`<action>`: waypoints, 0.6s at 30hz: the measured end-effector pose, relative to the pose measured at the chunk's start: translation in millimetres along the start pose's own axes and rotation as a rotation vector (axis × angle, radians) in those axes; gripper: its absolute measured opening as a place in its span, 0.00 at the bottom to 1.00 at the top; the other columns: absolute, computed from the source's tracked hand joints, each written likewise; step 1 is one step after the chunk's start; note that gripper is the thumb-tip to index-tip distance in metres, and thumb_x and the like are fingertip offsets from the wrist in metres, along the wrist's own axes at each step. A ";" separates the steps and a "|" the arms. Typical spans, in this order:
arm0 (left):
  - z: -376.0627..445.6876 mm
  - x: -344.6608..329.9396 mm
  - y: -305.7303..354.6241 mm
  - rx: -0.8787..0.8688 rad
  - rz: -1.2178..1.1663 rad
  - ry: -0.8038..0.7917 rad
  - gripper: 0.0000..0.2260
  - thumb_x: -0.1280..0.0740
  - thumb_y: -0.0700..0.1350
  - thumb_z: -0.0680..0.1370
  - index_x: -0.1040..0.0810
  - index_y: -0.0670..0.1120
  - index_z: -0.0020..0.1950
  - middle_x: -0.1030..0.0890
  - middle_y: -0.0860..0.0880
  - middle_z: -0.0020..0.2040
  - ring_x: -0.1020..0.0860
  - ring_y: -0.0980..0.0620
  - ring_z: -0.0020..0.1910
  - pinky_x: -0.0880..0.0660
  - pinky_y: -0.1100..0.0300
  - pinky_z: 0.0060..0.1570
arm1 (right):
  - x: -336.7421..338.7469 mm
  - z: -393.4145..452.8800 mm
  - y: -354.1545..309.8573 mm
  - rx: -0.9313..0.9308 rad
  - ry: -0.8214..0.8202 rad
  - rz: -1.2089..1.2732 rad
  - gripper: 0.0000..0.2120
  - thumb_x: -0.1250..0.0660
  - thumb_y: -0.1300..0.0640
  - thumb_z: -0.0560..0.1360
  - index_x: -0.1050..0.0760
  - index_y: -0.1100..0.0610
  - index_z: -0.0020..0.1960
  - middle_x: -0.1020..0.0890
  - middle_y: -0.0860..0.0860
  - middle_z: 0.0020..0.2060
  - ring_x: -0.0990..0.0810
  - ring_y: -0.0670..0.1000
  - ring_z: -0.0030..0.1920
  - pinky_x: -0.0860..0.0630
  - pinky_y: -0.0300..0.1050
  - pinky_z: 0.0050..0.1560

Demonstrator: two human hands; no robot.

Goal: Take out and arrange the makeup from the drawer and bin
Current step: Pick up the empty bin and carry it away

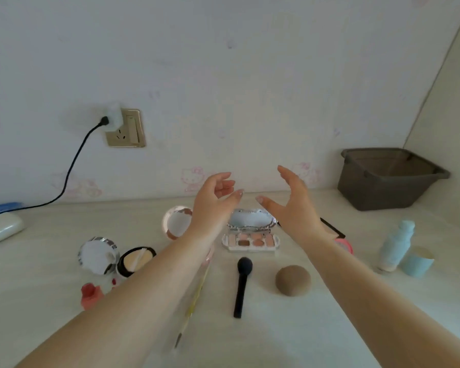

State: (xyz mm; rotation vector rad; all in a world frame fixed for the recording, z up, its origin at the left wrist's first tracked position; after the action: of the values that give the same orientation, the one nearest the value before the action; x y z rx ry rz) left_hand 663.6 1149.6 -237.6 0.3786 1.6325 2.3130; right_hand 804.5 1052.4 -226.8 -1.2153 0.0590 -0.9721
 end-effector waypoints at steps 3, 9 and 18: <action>36.9 -14.3 4.8 0.013 -0.003 -0.012 0.16 0.29 0.41 0.74 0.27 0.52 0.59 0.22 0.56 0.50 0.22 0.56 0.53 0.27 0.67 0.52 | 7.8 37.3 2.5 -0.057 0.011 0.043 0.35 0.28 0.49 0.70 0.41 0.45 0.72 0.35 0.46 0.70 0.38 0.43 0.70 0.42 0.37 0.63; 78.4 -41.6 28.7 0.078 0.020 -0.063 0.17 0.29 0.42 0.74 0.26 0.48 0.61 0.22 0.55 0.49 0.22 0.57 0.50 0.26 0.65 0.52 | 40.7 77.5 -10.9 -0.168 0.043 0.066 0.34 0.28 0.49 0.70 0.39 0.46 0.72 0.33 0.47 0.69 0.36 0.42 0.68 0.41 0.38 0.63; 112.9 -114.1 94.8 0.265 0.053 -0.279 0.18 0.29 0.47 0.74 0.27 0.48 0.62 0.22 0.49 0.58 0.22 0.53 0.53 0.25 0.58 0.54 | 176.5 93.2 -9.9 -0.456 0.211 0.027 0.33 0.29 0.49 0.71 0.39 0.49 0.72 0.32 0.50 0.69 0.34 0.48 0.69 0.37 0.41 0.60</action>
State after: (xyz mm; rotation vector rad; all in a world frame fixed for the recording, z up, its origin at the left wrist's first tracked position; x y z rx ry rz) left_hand 803.5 1174.5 -116.9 0.7732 1.8017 1.9714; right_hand 955.3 1007.5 -103.7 -1.5154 0.4850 -1.0950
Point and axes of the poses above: each hand's wrist, its own z-axis towards the middle knuckle, its own x-axis out of the back of the hand, y = z × x, the point moved 6 cm from there along z, towards the middle knuckle
